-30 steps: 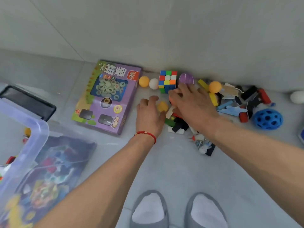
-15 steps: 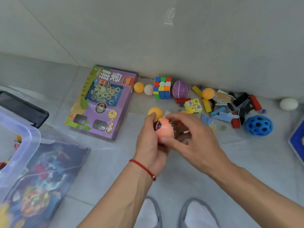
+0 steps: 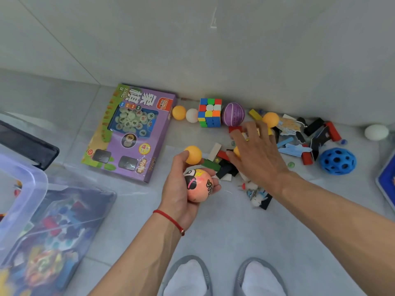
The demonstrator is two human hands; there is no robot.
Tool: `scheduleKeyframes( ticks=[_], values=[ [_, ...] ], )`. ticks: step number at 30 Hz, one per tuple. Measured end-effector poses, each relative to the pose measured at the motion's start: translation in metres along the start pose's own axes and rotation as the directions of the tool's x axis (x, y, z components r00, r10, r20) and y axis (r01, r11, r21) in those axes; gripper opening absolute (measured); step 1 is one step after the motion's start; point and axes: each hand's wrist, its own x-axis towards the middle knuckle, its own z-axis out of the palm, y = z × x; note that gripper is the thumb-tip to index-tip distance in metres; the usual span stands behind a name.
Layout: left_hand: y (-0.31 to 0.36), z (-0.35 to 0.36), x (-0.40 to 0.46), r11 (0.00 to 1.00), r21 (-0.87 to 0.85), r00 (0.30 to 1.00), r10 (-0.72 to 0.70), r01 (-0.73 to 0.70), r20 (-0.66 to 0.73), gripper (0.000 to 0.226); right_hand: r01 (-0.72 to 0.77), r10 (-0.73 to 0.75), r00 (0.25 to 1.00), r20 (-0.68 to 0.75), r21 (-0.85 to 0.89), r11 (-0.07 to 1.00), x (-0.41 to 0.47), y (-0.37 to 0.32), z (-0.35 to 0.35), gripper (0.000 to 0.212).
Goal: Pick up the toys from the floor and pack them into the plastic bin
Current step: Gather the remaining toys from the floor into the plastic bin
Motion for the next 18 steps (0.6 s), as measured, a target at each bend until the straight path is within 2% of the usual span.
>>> scheduleKeyframes(
  ticks=[7,10,14,16,18],
  values=[
    [0.008,0.013,0.0,1.0,0.018,0.999,0.013,-0.014,0.036,0.043,0.056,-0.05,0.997,0.052,-0.107,0.993,0.002,0.012,0.004,0.033],
    [0.006,0.016,-0.002,0.999,0.033,0.998,0.023,-0.025,0.06,0.044,0.015,-0.015,1.0,-0.001,-0.137,0.99,0.001,0.012,-0.001,0.03],
    [0.006,0.019,-0.004,0.999,0.026,0.998,0.03,-0.032,0.06,0.044,-0.021,0.013,0.994,-0.107,-0.074,0.997,0.021,0.004,-0.03,0.048],
    [0.007,0.019,-0.004,0.998,0.044,0.998,0.041,-0.043,0.043,0.044,-0.042,0.035,0.995,-0.09,-0.072,0.997,0.044,-0.001,-0.042,0.059],
    [0.011,0.02,-0.002,0.995,0.061,0.997,0.076,-0.077,0.015,0.044,-0.053,0.05,0.999,-0.021,-0.15,0.987,0.066,-0.008,-0.04,0.053]
  ],
)
